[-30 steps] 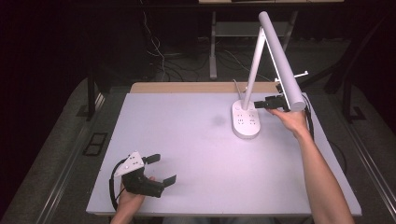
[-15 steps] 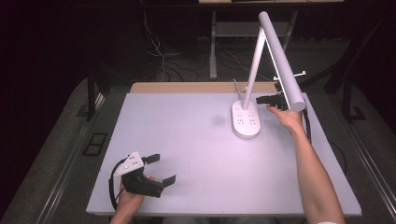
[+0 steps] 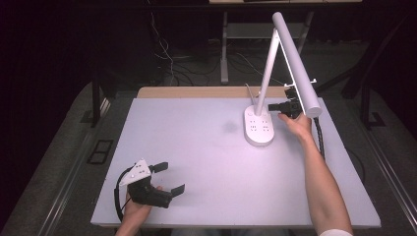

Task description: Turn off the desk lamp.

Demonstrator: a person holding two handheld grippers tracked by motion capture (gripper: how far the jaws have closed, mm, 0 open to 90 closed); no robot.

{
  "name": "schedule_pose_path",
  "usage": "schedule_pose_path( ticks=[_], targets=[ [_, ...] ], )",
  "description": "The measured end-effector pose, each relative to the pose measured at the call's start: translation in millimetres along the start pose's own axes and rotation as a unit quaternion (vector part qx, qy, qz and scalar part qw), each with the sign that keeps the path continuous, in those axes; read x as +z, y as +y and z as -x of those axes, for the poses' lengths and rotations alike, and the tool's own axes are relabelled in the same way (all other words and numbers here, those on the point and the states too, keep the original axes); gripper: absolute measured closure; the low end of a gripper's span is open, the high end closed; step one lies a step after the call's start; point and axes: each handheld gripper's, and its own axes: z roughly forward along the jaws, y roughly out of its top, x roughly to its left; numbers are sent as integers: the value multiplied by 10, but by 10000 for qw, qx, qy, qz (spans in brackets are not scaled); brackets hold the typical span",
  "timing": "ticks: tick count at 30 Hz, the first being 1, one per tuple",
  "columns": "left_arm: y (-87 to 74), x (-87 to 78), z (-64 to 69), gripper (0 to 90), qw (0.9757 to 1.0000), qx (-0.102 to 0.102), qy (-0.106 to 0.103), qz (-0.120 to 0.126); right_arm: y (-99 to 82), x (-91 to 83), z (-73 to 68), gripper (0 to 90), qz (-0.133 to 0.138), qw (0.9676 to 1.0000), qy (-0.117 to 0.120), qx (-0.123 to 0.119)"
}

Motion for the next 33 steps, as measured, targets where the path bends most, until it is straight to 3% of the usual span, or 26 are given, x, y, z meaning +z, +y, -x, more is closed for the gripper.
schedule_pose_path(
  ticks=[8, 11, 33],
  targets=[
    [0, -1, 2, 0, 10000, 6, -3, -4, -48, 163, -10, 899, -176, 9998, 24, 84],
    [-1, -1, -2, 0, 10000, 11, 1, -15, -68, 212, -36, 899, -252, 9996, -73, -48],
    [-3, 11, 6, 0, 10000, 16, -2, -39, -108, 212, -29, 900, -53, 9999, -105, 121]
  ],
)
